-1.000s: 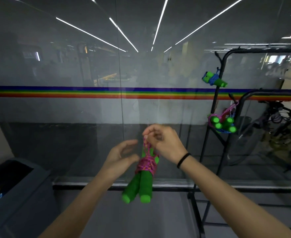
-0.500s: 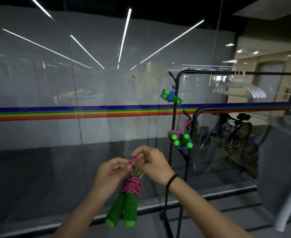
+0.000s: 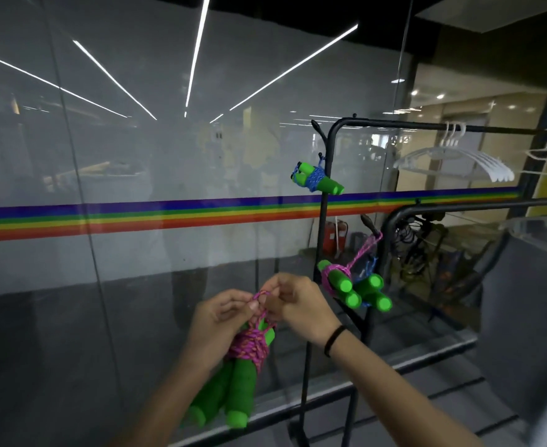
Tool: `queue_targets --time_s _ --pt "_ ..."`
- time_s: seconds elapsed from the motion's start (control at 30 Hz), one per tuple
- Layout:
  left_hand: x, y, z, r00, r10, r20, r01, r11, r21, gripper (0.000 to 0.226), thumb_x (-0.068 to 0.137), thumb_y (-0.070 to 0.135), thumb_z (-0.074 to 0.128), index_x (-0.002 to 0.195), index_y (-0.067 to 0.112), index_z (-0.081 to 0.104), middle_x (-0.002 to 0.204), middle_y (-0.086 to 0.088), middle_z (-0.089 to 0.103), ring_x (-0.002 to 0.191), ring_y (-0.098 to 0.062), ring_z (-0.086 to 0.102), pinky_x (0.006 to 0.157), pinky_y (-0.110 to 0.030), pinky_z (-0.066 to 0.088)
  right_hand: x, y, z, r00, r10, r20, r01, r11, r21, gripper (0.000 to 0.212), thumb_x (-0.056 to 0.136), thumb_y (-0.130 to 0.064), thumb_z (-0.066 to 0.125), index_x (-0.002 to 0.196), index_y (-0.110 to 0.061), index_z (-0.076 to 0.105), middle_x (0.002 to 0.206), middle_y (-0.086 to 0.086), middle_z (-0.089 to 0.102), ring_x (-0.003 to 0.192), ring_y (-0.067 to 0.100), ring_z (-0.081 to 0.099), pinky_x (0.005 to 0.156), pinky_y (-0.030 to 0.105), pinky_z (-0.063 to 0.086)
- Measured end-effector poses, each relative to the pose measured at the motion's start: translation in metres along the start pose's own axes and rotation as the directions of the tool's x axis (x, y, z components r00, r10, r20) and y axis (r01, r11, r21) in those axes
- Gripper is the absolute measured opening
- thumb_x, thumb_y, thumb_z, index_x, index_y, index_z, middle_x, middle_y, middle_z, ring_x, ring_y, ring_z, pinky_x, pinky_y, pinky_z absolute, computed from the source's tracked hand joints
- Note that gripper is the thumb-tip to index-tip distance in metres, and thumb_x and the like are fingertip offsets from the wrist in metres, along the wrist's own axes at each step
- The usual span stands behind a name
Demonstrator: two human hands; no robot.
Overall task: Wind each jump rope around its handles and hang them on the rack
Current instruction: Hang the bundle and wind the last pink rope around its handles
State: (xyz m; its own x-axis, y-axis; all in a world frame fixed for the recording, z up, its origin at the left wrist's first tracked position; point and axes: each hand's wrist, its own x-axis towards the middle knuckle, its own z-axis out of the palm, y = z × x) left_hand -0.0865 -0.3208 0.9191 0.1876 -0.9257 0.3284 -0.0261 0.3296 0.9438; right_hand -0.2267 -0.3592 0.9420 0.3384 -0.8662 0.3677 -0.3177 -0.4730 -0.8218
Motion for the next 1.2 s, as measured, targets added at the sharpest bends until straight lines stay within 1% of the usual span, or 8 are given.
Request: queue_targets --time_s 0.17,0.4,0.53,0.63,0.77,0.97,1.1,1.2 --pt "0.093 0.005 -0.008 0.996 0.07 0.056 -0.071 0.997 0.027 0.005 0.081 0.0 0.065 0.084 0.001 0.068 0.066 0.0 0.07 0.059 -0.002 0.064 0.058 -0.01 0.049 0.085 -0.005 -0.008 0.995 -0.022 -0.095 0.015 0.998 -0.065 0.021 0.082 -0.01 0.062 0.067 -0.024 0.059 0.063 0.0 0.064 0.052 0.009 0.058 0.054 0.027 0.049" --pt "0.225 0.018 0.023 0.984 0.148 0.103 -0.142 0.987 -0.07 0.013 0.084 0.007 0.062 0.081 0.018 0.065 0.064 0.01 0.07 0.06 0.003 0.061 0.055 -0.007 0.044 0.204 0.002 -0.028 0.918 0.029 -0.394 0.006 0.996 0.086 0.021 0.075 -0.004 0.056 0.067 -0.023 0.057 0.07 0.004 0.064 0.071 0.028 0.062 0.071 0.045 0.053" --pt "0.295 0.021 0.046 0.972 0.206 0.109 -0.187 0.97 -0.157 0.016 0.086 0.002 0.058 0.08 0.016 0.065 0.062 0.012 0.071 0.06 0.003 0.061 0.06 -0.01 0.048 0.267 0.012 -0.049 0.873 0.04 -0.485 0.069 0.977 0.204 0.024 0.075 -0.003 0.06 0.063 -0.024 0.058 0.064 -0.001 0.06 0.059 0.013 0.054 0.062 0.031 0.045" --pt "0.344 0.027 0.065 0.967 0.233 0.098 -0.217 0.964 -0.151 0.013 0.085 0.004 0.06 0.081 0.015 0.066 0.059 0.013 0.069 0.058 0.004 0.061 0.061 -0.011 0.048 0.31 0.019 -0.073 0.839 0.055 -0.541 0.112 0.956 0.27 0.022 0.075 -0.004 0.062 0.062 -0.022 0.06 0.063 0.001 0.061 0.061 0.017 0.055 0.061 0.031 0.045" --pt "0.408 0.045 0.094 0.939 0.313 0.14 -0.301 0.948 -0.1 0.02 0.083 0.004 0.064 0.101 -0.002 0.067 0.072 0.003 0.067 0.061 0.0 0.061 0.064 -0.011 0.05 0.358 0.023 -0.113 0.791 0.081 -0.607 0.18 0.917 0.357 0.018 0.075 0.0 0.062 0.064 -0.015 0.061 0.059 0.006 0.059 0.049 0.016 0.054 0.049 0.025 0.046" --pt "0.494 0.072 0.126 0.882 0.442 0.163 -0.445 0.895 -0.021 0.021 0.08 0.001 0.067 0.1 -0.006 0.067 0.077 0.004 0.064 0.058 0.007 0.061 0.069 -0.012 0.049 0.425 0.024 -0.16 0.7 0.004 -0.715 0.198 0.96 0.198 0.01 0.06 -0.012 0.063 0.052 -0.019 0.063 0.058 0.007 0.064 0.061 0.029 0.064 0.06 0.035 0.051" --pt "0.539 0.089 0.143 0.822 0.547 0.16 -0.558 0.829 0.033 0.017 0.078 0.008 0.071 0.095 0.009 0.069 0.074 0.007 0.064 0.065 0.002 0.06 0.079 -0.022 0.053 0.457 0.014 -0.192 0.671 -0.096 -0.735 0.158 0.987 0.016 0.021 0.075 -0.007 0.061 0.059 -0.02 0.061 0.067 0.008 0.069 0.062 0.025 0.067 0.052 0.027 0.051" --pt "0.561 0.096 0.157 0.818 0.536 0.209 -0.547 0.837 -0.002 0.016 0.078 0.01 0.072 0.094 0.011 0.07 0.075 0.007 0.065 0.067 -0.002 0.061 0.074 -0.017 0.053 0.471 0.015 -0.211 0.608 -0.15 -0.78 0.139 0.987 -0.081 0.009 0.076 -0.011 0.062 0.068 -0.014 0.067 0.071 0.008 0.07 0.059 0.024 0.067 0.055 0.036 0.058"
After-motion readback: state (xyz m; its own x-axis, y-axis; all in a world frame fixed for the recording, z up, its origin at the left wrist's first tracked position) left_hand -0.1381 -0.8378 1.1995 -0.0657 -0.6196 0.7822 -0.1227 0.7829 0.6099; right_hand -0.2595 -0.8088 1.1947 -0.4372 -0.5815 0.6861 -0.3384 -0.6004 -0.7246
